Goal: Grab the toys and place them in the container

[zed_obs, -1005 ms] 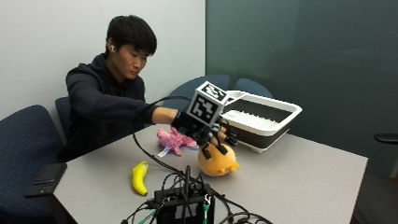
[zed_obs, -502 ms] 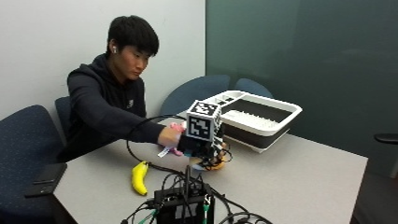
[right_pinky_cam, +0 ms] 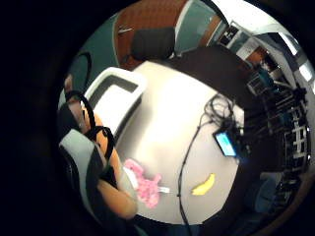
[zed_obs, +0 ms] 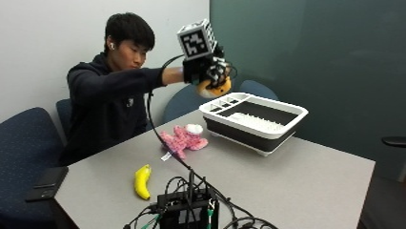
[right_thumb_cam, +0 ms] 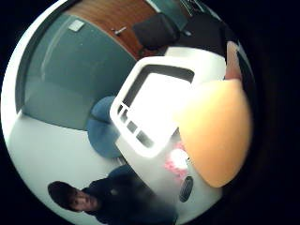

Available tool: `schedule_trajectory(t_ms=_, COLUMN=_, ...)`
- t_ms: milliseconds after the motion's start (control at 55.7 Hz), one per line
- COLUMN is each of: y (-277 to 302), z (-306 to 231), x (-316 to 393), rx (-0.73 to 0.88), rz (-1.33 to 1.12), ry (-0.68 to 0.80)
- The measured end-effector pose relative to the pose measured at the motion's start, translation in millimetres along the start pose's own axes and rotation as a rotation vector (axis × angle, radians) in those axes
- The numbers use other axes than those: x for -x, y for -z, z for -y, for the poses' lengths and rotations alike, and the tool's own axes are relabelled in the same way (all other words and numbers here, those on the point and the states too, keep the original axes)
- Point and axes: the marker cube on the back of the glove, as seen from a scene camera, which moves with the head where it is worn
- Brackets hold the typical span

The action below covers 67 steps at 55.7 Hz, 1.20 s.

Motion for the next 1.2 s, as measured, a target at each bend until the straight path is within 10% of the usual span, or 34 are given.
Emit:
schedule_trajectory(t_ms=574, y=-72, z=27, x=125, rx=0.16, rz=-0.159, ry=0.214)
schedule_trajectory(t_ms=1202, y=12, z=-159, x=-160, rx=0.548, rz=-0.351, ry=-0.108)
